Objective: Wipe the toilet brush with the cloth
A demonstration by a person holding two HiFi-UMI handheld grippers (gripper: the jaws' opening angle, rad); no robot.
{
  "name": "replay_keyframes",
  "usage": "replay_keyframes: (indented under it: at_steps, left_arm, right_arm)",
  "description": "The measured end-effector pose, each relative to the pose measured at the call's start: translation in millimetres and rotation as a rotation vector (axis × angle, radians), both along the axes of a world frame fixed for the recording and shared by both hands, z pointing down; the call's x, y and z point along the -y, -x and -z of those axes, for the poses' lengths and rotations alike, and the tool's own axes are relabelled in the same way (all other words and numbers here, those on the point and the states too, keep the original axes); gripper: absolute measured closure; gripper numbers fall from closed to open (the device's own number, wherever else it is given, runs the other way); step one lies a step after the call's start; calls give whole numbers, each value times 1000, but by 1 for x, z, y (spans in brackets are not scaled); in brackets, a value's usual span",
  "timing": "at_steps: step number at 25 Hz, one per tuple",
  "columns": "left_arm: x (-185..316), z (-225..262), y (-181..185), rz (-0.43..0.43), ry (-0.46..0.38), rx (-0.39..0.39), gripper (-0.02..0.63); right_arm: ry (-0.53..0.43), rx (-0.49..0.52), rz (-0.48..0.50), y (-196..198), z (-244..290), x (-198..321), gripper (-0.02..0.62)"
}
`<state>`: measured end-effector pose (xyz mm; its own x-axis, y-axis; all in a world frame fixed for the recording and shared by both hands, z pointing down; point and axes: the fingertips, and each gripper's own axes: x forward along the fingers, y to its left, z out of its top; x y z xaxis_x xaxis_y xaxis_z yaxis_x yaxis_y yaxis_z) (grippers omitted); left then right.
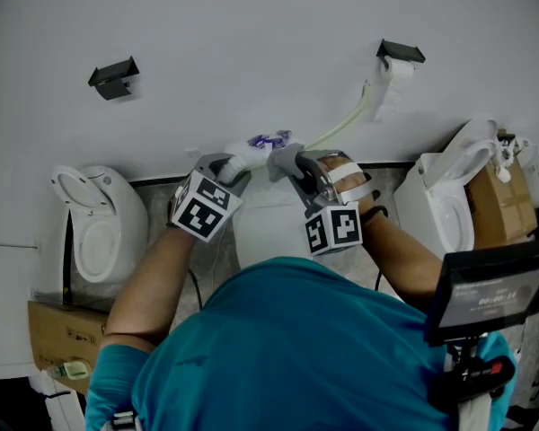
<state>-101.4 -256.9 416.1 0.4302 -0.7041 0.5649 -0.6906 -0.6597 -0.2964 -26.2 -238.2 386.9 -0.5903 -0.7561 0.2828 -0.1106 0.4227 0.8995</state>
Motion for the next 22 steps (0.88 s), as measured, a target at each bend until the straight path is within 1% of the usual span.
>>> replay_keyframes:
  at_steps: [15,18,22]
  left_arm:
    - [1,0,15,13,-6,13,449]
    - [2,3,16,-1,-25,14,449]
    - [0,4,20,-9,-29,17,449]
  right_arm:
    - [-25,34,-81,-29,19,20,560]
    - [-32,38,-93,-34,23,23,560]
    - [-43,46,-106,-41,29,27,560]
